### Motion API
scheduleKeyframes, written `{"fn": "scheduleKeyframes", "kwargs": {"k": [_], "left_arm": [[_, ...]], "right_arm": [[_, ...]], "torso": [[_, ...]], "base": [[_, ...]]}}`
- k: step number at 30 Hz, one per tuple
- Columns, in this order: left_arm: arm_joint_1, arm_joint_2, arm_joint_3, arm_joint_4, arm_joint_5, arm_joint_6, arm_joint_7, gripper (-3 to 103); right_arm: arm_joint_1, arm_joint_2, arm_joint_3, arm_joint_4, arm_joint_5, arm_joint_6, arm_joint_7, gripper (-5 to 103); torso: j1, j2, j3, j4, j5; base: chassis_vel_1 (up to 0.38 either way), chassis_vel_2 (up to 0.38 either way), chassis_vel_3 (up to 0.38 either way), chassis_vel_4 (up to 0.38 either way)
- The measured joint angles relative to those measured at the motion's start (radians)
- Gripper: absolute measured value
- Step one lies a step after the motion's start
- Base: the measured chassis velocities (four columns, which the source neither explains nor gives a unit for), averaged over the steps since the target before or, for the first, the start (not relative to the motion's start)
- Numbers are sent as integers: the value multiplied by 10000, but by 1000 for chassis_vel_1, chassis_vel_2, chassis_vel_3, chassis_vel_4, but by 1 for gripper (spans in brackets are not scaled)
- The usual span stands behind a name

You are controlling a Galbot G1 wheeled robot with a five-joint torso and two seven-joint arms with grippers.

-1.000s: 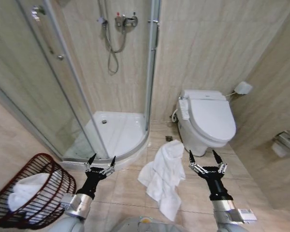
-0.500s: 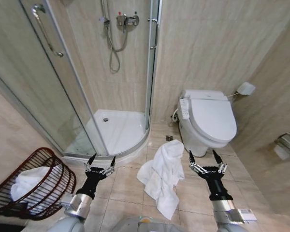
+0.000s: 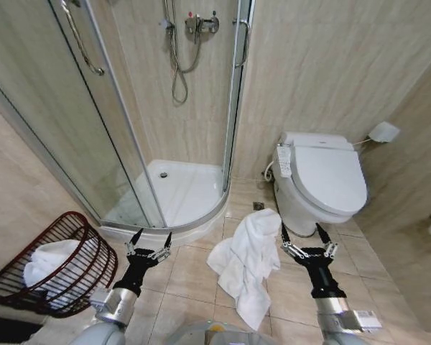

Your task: Discard the used towel into the hamper.

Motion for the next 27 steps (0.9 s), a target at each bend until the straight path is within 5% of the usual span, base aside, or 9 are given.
{"fn": "scheduleKeyframes", "kwargs": {"k": [14, 22, 27], "left_arm": [[0, 0, 0, 0, 0, 0, 1, 100], [0, 0, 0, 0, 1, 0, 1, 100], [0, 0, 0, 0, 0, 0, 1, 100]], "right_arm": [[16, 0, 14, -7, 37, 115, 0, 100], [412, 41, 412, -229, 888, 2587, 269, 100], [469, 50, 465, -265, 1016, 2944, 316, 100]], "torso": [[-59, -177, -116, 0, 0], [-53, -155, -101, 0, 1], [-47, -144, -94, 0, 0]], "base": [[0, 0, 0, 0], [0, 0, 0, 0], [0, 0, 0, 0]]}}
